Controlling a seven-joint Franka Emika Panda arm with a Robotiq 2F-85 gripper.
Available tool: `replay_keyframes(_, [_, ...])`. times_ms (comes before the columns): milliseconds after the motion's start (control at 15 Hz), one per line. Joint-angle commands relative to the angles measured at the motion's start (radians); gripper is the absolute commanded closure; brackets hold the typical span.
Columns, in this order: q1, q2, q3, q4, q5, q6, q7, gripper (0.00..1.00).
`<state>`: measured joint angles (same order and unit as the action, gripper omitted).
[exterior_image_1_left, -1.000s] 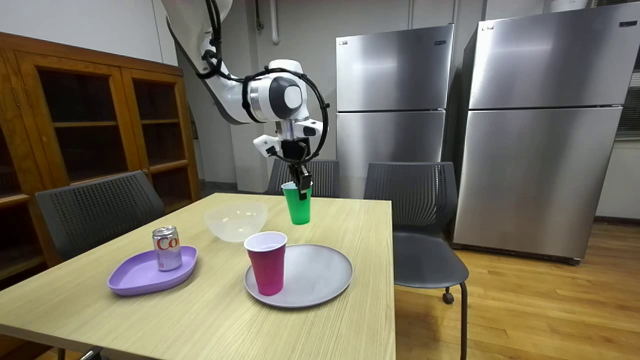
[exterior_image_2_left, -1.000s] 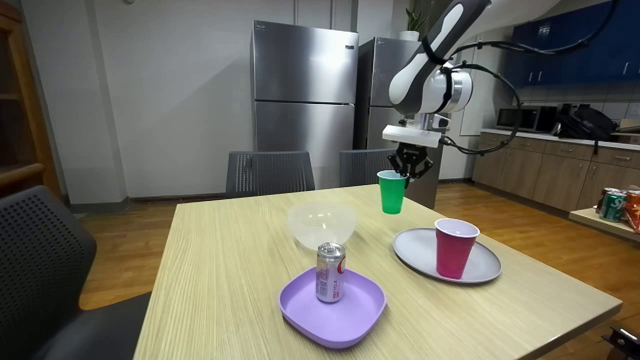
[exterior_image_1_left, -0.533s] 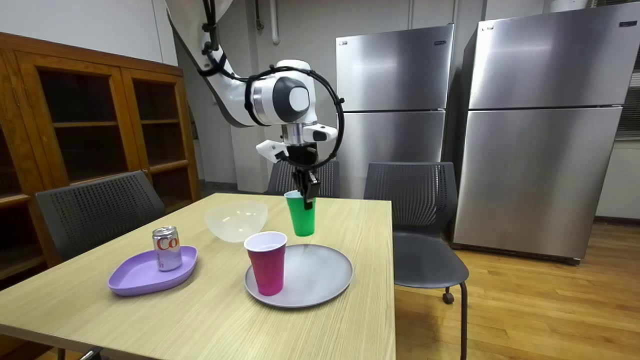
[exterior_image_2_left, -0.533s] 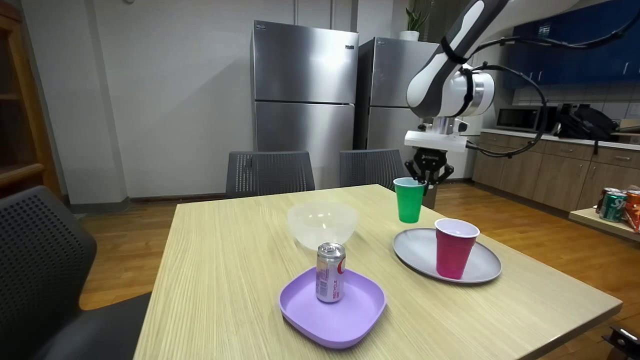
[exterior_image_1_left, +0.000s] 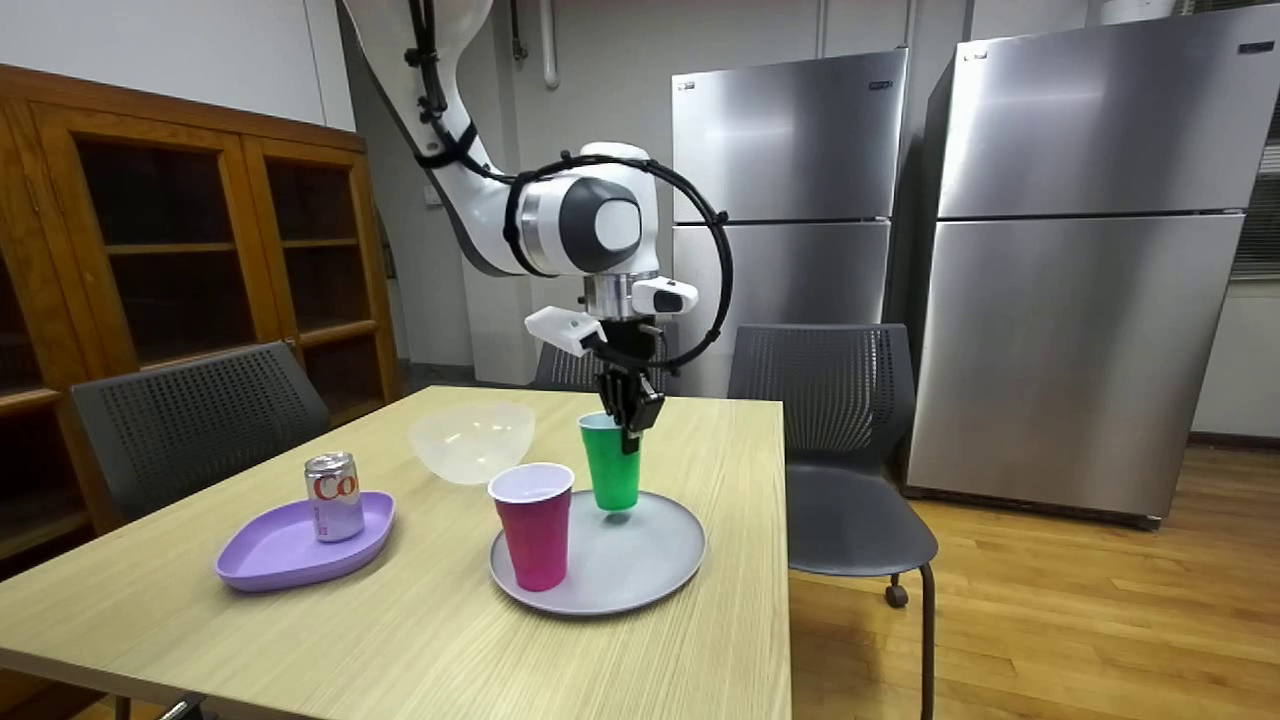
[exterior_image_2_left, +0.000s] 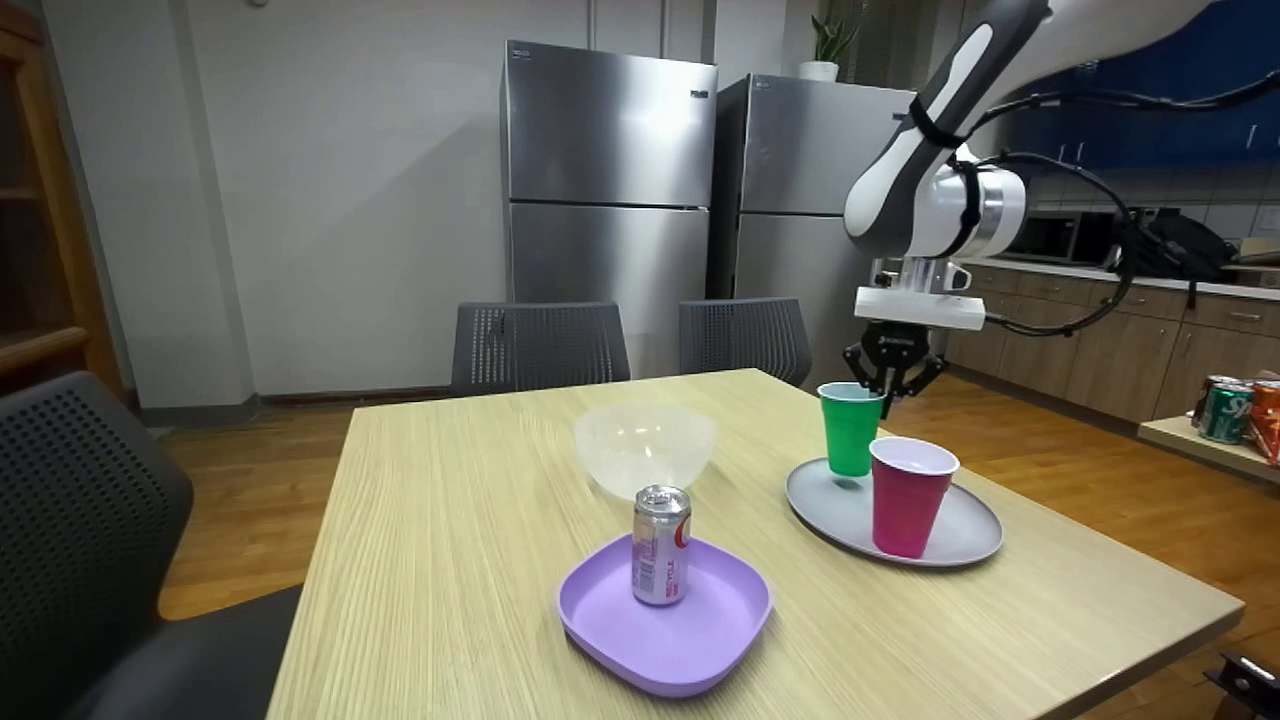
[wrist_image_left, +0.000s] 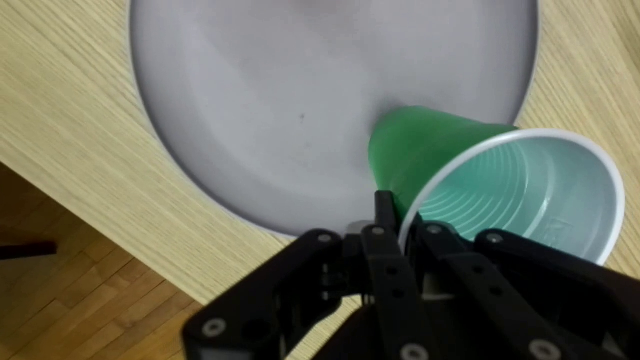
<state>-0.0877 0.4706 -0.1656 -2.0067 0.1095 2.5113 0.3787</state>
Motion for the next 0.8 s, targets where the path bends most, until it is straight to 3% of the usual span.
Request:
replay_keyframes(0, [-0.035,-0.024,0.023,-0.044,0.042,0.021,-0.09,0.99])
replay_keyframes(333, [-0.048,-0.025,0.022,-0.06,0.055,0.02,-0.14,0.99])
replay_keyframes(400, [-0.048,-0.026,0.022,-0.062,0.053,0.02,-0.144,0.89])
replay_keyframes(467, [-0.049,-0.027,0.02,-0.064,0.053,0.02,-0.144,0.7])
replay_keyframes(733, [-0.048,-0.036,0.018,-0.072,0.048,0.019,-0.152,0.42])
